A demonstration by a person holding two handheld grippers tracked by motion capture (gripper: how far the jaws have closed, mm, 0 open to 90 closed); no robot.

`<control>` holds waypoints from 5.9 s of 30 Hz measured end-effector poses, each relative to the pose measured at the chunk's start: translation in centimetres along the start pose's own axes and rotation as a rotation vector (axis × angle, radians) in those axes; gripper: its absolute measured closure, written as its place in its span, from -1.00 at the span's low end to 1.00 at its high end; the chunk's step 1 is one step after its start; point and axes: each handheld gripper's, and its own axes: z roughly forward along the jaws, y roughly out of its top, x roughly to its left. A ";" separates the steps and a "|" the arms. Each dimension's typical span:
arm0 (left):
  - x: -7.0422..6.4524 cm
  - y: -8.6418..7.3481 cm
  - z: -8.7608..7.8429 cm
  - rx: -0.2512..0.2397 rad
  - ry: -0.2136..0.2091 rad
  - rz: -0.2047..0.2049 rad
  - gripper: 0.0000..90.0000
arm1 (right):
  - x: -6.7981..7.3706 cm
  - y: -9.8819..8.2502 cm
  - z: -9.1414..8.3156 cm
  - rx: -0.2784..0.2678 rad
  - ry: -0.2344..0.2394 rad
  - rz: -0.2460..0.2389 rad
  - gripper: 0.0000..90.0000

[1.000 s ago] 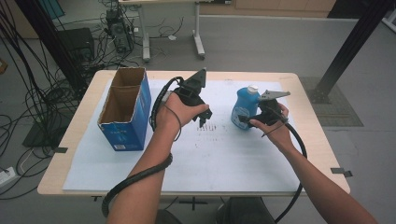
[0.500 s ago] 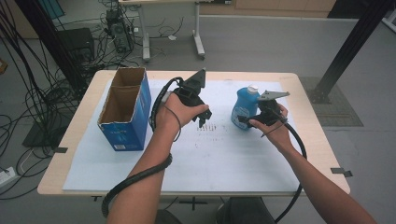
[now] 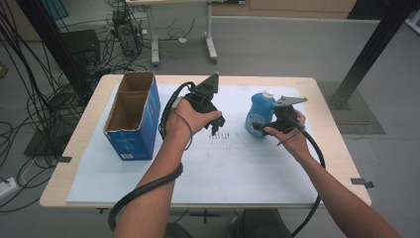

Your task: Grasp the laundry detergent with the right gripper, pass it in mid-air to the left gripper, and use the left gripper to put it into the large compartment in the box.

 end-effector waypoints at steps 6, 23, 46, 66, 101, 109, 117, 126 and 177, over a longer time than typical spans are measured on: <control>0.0 0.0 0.0 -0.001 0.001 -0.002 -0.84 | 0.0 0.0 0.0 0.001 0.001 -0.001 -0.96; 0.1 0.0 -0.2 -0.004 0.002 0.000 -0.84 | 0.1 -0.1 0.1 -0.004 0.003 0.003 -0.96; 0.0 0.0 -0.3 -0.004 0.003 0.001 -0.84 | 0.1 -0.1 0.1 -0.010 0.002 0.007 -0.96; -0.1 0.0 -0.4 -0.009 0.006 -0.002 -0.84 | 0.1 -0.1 0.0 -0.021 -0.002 0.010 -0.96; -0.1 -0.1 -0.5 -0.010 0.008 0.001 -0.84 | 0.0 -0.2 0.0 -0.025 -0.002 0.010 -0.95; 0.0 -0.1 -0.4 -0.013 0.007 -0.006 -0.84 | 0.0 -0.4 0.2 -0.018 0.000 0.008 -0.84; 0.0 -0.2 -0.4 -0.010 0.008 -0.001 -0.84 | 0.1 -0.5 0.6 -0.012 -0.011 -0.018 -0.50; 0.0 -0.3 -0.3 -0.009 0.007 0.001 -0.84 | 0.0 -0.9 0.8 -0.016 -0.028 -0.029 -0.12; -0.3 -0.4 -1.5 -0.025 0.027 0.000 -0.84 | 0.0 -0.8 0.8 -0.009 -0.032 -0.017 -0.05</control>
